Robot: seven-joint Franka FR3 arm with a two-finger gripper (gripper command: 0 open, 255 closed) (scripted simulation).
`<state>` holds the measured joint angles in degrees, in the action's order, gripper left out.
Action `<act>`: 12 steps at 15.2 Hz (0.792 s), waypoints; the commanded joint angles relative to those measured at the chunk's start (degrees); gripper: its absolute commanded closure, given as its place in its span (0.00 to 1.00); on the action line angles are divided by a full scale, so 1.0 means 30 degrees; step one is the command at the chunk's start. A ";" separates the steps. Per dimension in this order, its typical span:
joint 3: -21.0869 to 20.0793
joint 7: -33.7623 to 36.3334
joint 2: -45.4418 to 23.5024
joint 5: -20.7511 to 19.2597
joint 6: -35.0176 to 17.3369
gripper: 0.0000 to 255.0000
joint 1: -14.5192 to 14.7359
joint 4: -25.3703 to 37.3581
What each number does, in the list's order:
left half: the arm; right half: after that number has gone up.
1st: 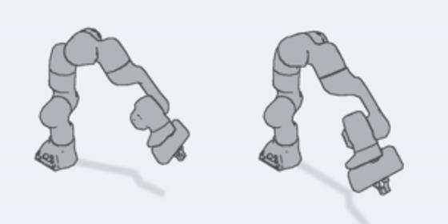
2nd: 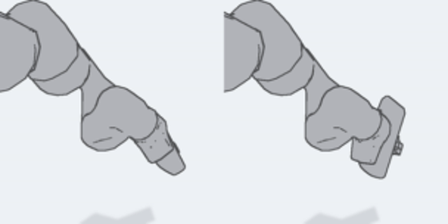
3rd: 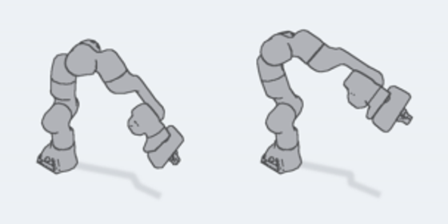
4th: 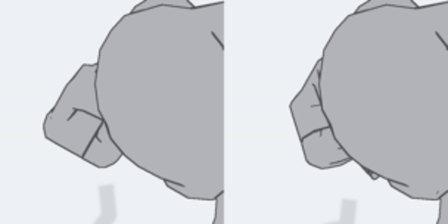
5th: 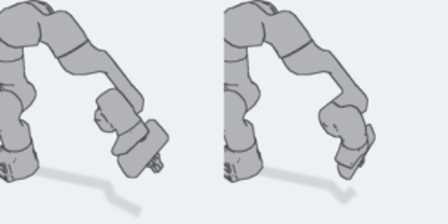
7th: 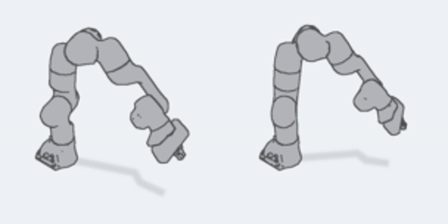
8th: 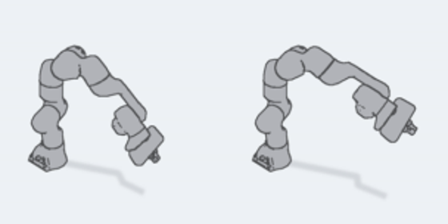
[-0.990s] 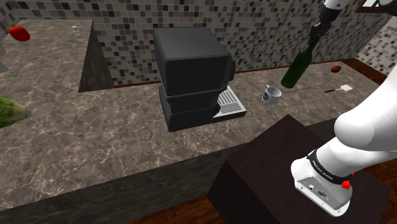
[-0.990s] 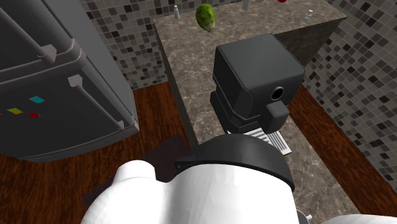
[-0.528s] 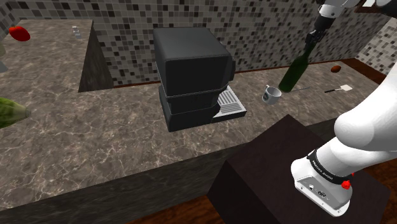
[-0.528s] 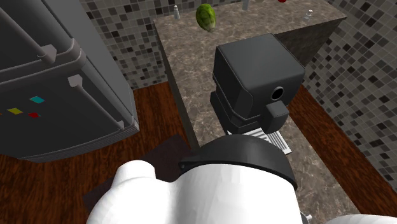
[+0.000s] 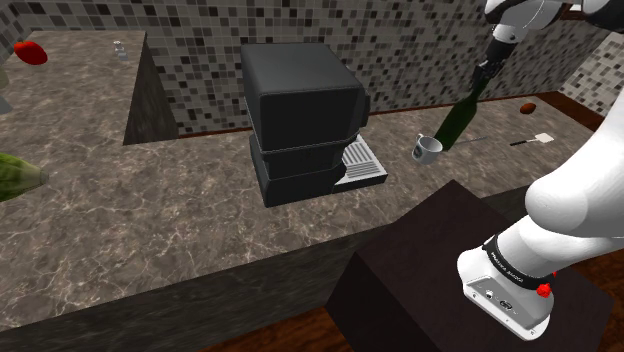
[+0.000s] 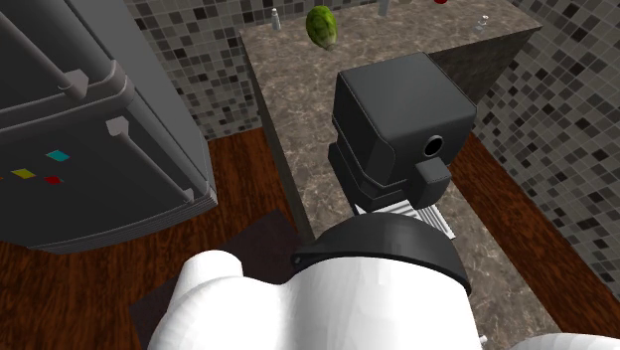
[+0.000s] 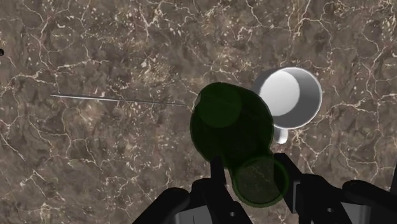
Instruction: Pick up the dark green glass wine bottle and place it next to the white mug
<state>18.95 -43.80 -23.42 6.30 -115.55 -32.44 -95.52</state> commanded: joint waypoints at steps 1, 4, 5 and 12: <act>-0.0028 -0.0021 -0.0114 0.0054 -0.0420 1.00 0.0001 -0.0287; -0.0055 -0.0050 -0.0259 0.0110 -0.0728 1.00 -0.0013 -0.0457; -0.0055 -0.0050 -0.0260 0.0111 -0.0727 1.00 -0.0013 -0.0456; -0.0055 -0.0048 -0.0258 0.0110 -0.0728 0.00 -0.0012 -0.0457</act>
<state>18.78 -43.95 -24.19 6.63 -117.74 -32.47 -96.90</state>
